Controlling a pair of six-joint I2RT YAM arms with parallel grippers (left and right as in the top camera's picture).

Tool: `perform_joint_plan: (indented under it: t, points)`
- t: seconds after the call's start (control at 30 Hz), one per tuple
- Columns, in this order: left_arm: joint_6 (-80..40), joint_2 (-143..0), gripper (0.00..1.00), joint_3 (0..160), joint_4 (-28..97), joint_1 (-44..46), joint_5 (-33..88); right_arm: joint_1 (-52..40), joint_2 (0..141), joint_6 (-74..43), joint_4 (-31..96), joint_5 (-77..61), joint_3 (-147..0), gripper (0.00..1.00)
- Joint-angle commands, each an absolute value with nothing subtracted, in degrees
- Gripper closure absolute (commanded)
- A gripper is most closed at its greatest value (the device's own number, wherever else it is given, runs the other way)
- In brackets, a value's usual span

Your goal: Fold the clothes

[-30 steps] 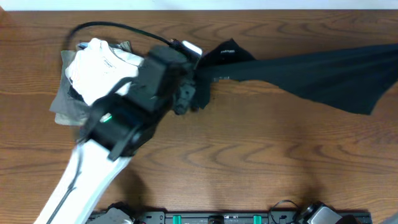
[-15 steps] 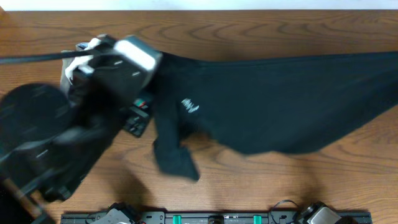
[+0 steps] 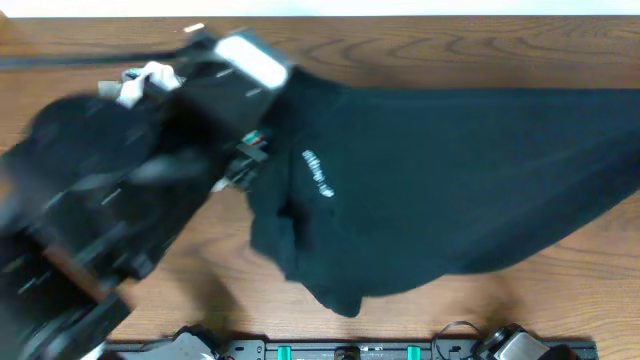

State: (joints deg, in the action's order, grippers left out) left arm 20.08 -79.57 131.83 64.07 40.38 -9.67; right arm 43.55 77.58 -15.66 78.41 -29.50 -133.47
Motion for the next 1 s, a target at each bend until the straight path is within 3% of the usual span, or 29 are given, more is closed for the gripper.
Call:
perform_joint_plan:
  t: [0.0, 0.4, 0.8, 0.97]
  points:
    - [22.7, -81.7, 0.94, 132.7, 63.8, 41.1, -7.7, 44.4, 77.8, -14.7, 78.1, -26.8, -134.3, 0.99]
    - [22.9, -74.9, 0.94, 132.7, 63.8, 50.0, -8.6, 45.5, 71.1, -14.7, 83.3, -15.4, -135.3, 0.99]
    - [23.4, -78.2, 0.94, 132.7, 62.9, 49.7, -24.1, 45.5, 73.5, -13.6, 85.4, -10.6, -135.3, 0.99]
    - [22.8, -86.1, 0.94, 132.7, 62.1, 44.2, -26.1, 45.3, 77.8, -12.9, 88.6, -12.3, -135.3, 0.99]
